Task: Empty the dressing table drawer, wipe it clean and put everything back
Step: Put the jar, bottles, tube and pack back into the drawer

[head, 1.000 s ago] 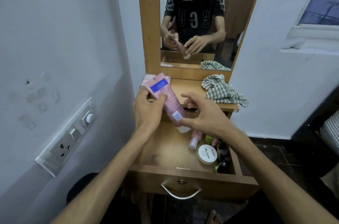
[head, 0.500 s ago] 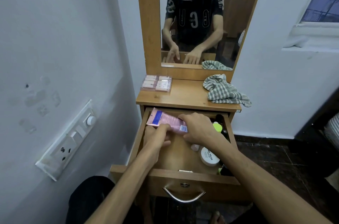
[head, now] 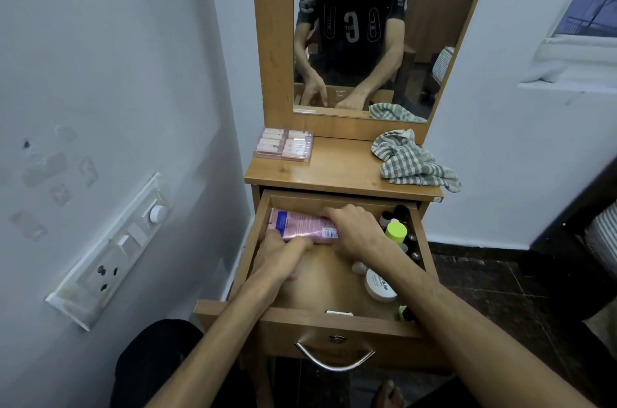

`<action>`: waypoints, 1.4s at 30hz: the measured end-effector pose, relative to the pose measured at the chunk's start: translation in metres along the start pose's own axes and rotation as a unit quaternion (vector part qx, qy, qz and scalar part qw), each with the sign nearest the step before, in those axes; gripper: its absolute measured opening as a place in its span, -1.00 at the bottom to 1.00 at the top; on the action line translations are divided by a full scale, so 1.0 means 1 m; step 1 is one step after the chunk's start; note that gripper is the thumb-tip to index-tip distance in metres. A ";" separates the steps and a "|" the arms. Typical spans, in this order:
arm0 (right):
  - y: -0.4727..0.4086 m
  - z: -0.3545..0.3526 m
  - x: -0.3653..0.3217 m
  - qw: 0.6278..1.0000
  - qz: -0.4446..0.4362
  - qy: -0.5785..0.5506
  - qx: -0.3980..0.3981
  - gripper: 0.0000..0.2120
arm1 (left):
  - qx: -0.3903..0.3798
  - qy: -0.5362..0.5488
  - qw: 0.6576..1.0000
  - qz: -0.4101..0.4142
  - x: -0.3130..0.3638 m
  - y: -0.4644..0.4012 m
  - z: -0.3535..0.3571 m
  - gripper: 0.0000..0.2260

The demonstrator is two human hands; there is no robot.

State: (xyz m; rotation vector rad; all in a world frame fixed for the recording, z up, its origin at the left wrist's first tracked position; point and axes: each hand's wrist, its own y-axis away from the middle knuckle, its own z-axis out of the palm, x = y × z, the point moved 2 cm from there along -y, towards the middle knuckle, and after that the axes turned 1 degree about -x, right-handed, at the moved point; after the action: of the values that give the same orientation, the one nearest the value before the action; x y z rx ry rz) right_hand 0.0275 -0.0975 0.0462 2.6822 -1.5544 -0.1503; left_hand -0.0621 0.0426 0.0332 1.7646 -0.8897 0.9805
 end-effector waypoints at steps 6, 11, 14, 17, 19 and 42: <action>0.005 0.008 0.004 0.998 -0.013 0.010 0.054 -0.48 | -0.021 -0.106 0.994 0.016 0.006 -0.006 -0.002 -0.70; 0.008 -0.010 -0.001 0.995 -0.028 -0.026 0.095 -0.67 | 0.030 -0.147 0.987 0.054 0.008 -0.011 -0.007 -0.78; 0.003 -0.035 -0.008 0.976 -0.031 -0.106 0.188 -0.80 | 0.114 -0.131 0.976 0.134 0.023 -0.006 -0.012 -0.95; -0.008 -0.058 -0.015 0.947 -0.021 -0.187 0.260 -0.81 | 0.216 -0.102 0.949 0.208 0.050 -0.007 -0.022 -0.91; -0.019 -0.068 -0.017 0.938 0.008 -0.224 0.263 -0.78 | 0.252 -0.079 0.933 0.245 0.068 -0.018 -0.030 -0.92; -0.080 -0.067 -0.017 0.793 0.156 -0.573 0.137 -0.48 | 0.193 -0.091 0.954 0.211 0.106 -0.063 -0.054 -0.53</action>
State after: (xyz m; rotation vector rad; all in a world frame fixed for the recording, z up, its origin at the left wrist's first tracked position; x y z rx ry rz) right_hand 0.0951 -0.0444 0.1075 2.4729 -2.3349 -1.9628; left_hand 0.0245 0.0970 0.1201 2.0628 -1.2985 1.3531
